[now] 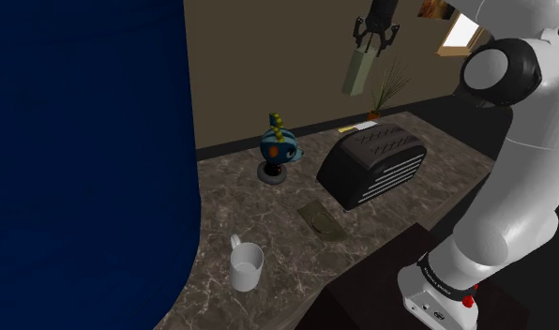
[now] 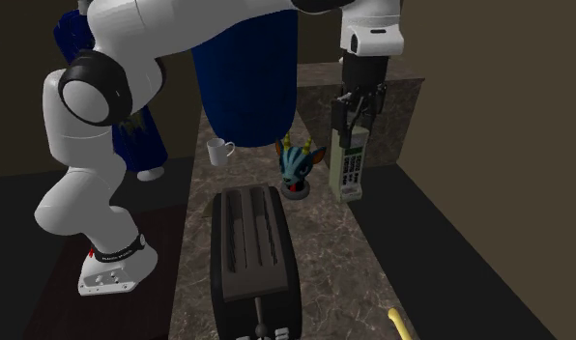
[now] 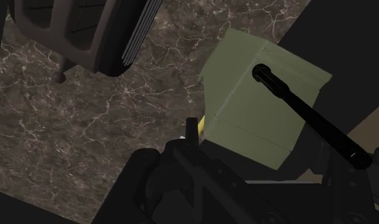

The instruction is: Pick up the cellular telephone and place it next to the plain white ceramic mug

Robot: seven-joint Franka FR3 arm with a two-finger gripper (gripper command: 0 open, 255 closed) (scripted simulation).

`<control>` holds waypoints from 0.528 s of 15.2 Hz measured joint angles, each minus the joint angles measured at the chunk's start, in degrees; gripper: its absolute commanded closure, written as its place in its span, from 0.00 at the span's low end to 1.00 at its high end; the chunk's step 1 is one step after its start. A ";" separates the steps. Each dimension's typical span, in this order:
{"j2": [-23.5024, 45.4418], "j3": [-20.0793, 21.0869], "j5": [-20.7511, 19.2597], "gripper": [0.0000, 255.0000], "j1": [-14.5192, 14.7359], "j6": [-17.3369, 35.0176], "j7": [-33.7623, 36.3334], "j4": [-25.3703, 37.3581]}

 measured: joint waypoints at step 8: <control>-8.92 1.16 -1.04 1.00 3.17 0.21 3.87 -9.44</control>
